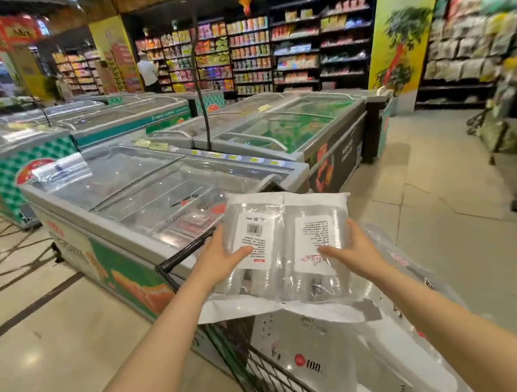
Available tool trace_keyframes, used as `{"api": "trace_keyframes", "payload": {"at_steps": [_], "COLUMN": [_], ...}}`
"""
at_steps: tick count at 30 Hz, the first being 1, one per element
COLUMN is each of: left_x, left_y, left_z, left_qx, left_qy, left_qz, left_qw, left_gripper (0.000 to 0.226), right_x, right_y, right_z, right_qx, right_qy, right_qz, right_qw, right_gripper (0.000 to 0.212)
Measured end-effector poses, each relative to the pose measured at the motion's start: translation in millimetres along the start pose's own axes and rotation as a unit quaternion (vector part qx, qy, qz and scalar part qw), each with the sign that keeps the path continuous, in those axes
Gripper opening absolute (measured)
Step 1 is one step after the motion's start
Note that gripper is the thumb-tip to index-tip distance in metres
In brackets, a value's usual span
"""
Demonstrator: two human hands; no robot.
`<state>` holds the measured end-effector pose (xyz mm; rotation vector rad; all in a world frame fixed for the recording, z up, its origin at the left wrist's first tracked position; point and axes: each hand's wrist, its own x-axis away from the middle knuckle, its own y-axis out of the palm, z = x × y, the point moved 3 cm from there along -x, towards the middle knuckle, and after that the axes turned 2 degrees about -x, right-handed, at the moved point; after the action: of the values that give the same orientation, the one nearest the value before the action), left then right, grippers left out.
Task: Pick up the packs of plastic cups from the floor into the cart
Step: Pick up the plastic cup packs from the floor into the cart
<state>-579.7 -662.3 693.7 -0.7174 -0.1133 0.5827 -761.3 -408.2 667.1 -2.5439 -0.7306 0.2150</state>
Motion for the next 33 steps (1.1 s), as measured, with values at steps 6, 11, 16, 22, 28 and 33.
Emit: {"api": "trace_keyframes", "payload": {"at_steps": [6,11,16,22,28,33], "left_x": [-105.7,-137.2,-127.1,-126.0,-138.3,-117.1], "left_y": [24.7,75.2,101.2,88.5,73.1,98.9], "left_z": [5.2,-22.1,-49.6,-36.5,20.4,100.9], "left_qx": [-0.013,-0.159,-0.219,-0.205,-0.151,-0.143], "left_qy": [0.065,0.117,0.146,0.173,0.235,0.351], "left_qz": [-0.086,-0.248,-0.217,-0.202,-0.213,-0.219], "left_qw": [0.994,0.948,0.940,0.942,0.936,0.899], "left_gripper": [0.087,0.067,0.061,0.062,0.060,0.060], "right_x": [-10.4,-18.5,-26.8,-17.6,5.8,62.4], "right_y": [0.0,28.9,51.2,48.6,13.2,-36.1], "right_z": [-19.4,-9.1,-6.1,-12.3,-34.9,-42.8], "right_qx": [0.021,0.070,0.102,0.123,0.190,0.303], "right_qy": [0.116,0.198,0.211,0.210,0.155,0.151], "right_qz": [0.128,0.084,0.096,0.129,0.181,0.262], "right_qw": [0.985,0.974,0.968,0.961,0.952,0.904], "right_gripper": [0.097,0.107,0.123,0.101,0.083,0.074]}}
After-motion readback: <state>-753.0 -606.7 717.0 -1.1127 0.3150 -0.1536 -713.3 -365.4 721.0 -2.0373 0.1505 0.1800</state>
